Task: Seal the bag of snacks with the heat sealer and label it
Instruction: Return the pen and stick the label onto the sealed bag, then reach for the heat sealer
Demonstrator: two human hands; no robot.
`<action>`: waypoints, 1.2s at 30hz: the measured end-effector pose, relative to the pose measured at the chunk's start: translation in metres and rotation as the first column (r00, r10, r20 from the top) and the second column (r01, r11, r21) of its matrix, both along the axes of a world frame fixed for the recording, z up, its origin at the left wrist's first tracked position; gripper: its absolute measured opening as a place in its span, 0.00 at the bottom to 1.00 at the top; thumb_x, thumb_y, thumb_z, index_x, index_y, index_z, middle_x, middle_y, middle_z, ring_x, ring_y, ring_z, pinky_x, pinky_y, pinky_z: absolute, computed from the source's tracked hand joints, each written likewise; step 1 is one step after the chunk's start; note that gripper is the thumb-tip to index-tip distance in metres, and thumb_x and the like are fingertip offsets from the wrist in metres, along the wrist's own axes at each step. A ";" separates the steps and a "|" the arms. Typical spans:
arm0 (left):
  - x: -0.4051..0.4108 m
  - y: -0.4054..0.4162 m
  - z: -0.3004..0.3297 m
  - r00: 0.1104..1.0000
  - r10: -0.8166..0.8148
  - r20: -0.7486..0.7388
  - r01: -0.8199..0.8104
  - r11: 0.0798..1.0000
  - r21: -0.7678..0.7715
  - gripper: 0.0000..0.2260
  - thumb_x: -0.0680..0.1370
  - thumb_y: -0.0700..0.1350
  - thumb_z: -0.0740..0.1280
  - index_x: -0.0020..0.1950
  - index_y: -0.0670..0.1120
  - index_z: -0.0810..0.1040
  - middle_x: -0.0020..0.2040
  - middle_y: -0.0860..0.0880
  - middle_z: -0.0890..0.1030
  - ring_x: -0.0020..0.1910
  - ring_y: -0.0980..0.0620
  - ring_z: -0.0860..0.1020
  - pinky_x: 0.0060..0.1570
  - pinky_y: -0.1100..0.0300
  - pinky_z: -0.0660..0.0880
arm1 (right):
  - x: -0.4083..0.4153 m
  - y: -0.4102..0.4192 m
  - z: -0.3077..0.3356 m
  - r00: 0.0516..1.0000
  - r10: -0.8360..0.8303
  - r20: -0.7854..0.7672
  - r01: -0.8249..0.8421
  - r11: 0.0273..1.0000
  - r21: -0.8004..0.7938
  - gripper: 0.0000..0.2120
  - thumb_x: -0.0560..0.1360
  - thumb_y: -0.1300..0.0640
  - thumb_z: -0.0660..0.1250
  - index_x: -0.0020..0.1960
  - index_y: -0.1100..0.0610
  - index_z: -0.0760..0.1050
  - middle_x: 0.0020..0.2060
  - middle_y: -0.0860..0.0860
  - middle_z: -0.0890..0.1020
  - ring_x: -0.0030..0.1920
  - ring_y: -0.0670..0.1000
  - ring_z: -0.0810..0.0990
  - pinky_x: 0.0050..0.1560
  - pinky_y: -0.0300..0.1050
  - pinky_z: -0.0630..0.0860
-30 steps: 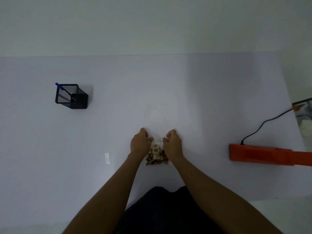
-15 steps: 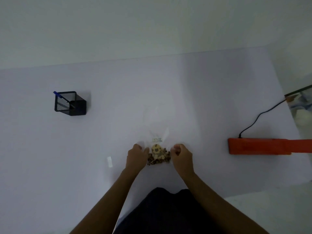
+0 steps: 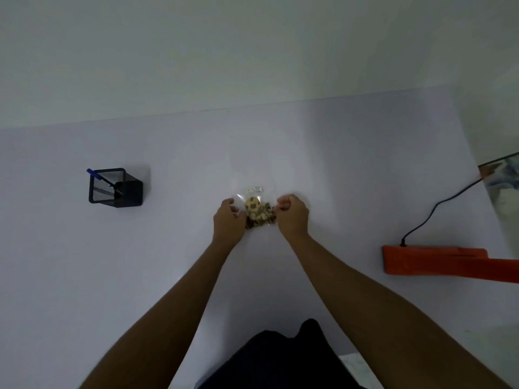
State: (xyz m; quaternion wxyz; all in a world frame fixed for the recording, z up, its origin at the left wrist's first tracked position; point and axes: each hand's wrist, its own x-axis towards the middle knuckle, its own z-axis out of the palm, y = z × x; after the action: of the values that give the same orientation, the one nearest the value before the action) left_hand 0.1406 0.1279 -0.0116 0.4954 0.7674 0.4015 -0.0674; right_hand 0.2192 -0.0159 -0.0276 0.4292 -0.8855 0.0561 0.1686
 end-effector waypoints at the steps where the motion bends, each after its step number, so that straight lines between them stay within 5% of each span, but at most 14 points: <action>1: 0.008 0.003 0.000 1.000 0.000 0.000 0.000 1.000 0.001 0.21 0.79 0.43 0.67 0.71 0.41 0.70 0.56 0.45 0.79 0.54 0.47 0.79 0.55 0.53 0.78 | 0.008 0.005 0.000 1.000 0.004 0.005 -0.004 1.000 -0.003 0.08 0.72 0.69 0.67 0.48 0.62 0.80 0.41 0.56 0.85 0.42 0.51 0.82 0.46 0.41 0.78; 5: 0.030 0.013 0.000 0.999 -0.014 -0.034 0.014 1.000 0.013 0.22 0.79 0.43 0.66 0.72 0.40 0.68 0.60 0.44 0.78 0.59 0.45 0.77 0.57 0.57 0.73 | 0.031 0.019 0.003 0.999 0.048 -0.007 -0.048 0.999 -0.027 0.09 0.73 0.71 0.65 0.50 0.63 0.80 0.44 0.57 0.84 0.42 0.49 0.79 0.44 0.33 0.71; 10: 0.033 0.014 0.011 0.994 -0.072 -0.084 0.072 0.997 -0.001 0.26 0.80 0.45 0.65 0.76 0.39 0.64 0.69 0.41 0.74 0.67 0.42 0.73 0.66 0.51 0.71 | 0.037 0.018 0.006 0.989 0.126 -0.080 -0.129 0.991 -0.037 0.11 0.75 0.69 0.66 0.57 0.63 0.79 0.51 0.58 0.84 0.52 0.55 0.82 0.50 0.38 0.73; 14: 0.019 0.005 0.030 0.998 -0.061 -0.006 0.061 0.997 0.052 0.25 0.80 0.49 0.67 0.73 0.41 0.67 0.69 0.43 0.74 0.67 0.44 0.74 0.67 0.48 0.72 | 0.025 0.004 0.026 0.991 0.123 -0.044 -0.123 0.992 -0.004 0.13 0.76 0.68 0.66 0.60 0.62 0.78 0.53 0.58 0.83 0.49 0.51 0.80 0.47 0.35 0.72; 21: -0.014 -0.054 0.089 0.962 -0.166 0.216 0.162 0.986 0.035 0.16 0.80 0.53 0.66 0.61 0.44 0.76 0.55 0.51 0.80 0.54 0.51 0.77 0.54 0.59 0.72 | -0.031 -0.058 0.082 0.995 0.044 0.085 -0.054 0.992 0.115 0.11 0.78 0.61 0.68 0.60 0.59 0.78 0.52 0.52 0.83 0.48 0.47 0.80 0.50 0.34 0.76; 31: -0.012 -0.211 0.108 0.850 -0.480 0.217 0.510 0.853 -0.113 0.23 0.80 0.60 0.63 0.66 0.45 0.75 0.62 0.48 0.79 0.56 0.53 0.77 0.53 0.61 0.70 | -0.101 -0.241 0.107 0.960 -0.264 0.093 0.260 0.964 0.059 0.05 0.78 0.61 0.66 0.53 0.57 0.79 0.44 0.47 0.81 0.43 0.41 0.78 0.42 0.27 0.72; 36: 0.008 -0.285 0.096 0.777 -0.624 0.077 0.623 0.748 -0.230 0.32 0.79 0.65 0.57 0.75 0.44 0.67 0.72 0.46 0.71 0.66 0.48 0.73 0.63 0.57 0.67 | -0.096 -0.334 0.079 0.911 -0.411 -0.038 0.410 0.911 -0.031 0.06 0.75 0.65 0.67 0.45 0.56 0.80 0.43 0.54 0.84 0.46 0.57 0.83 0.47 0.49 0.80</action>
State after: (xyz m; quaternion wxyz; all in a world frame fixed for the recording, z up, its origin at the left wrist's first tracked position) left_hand 0.1483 -0.1573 0.0844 0.5334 0.7906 0.1123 -0.2792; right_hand 0.1234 -0.3500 0.0518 0.4437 -0.8549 0.2522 0.0932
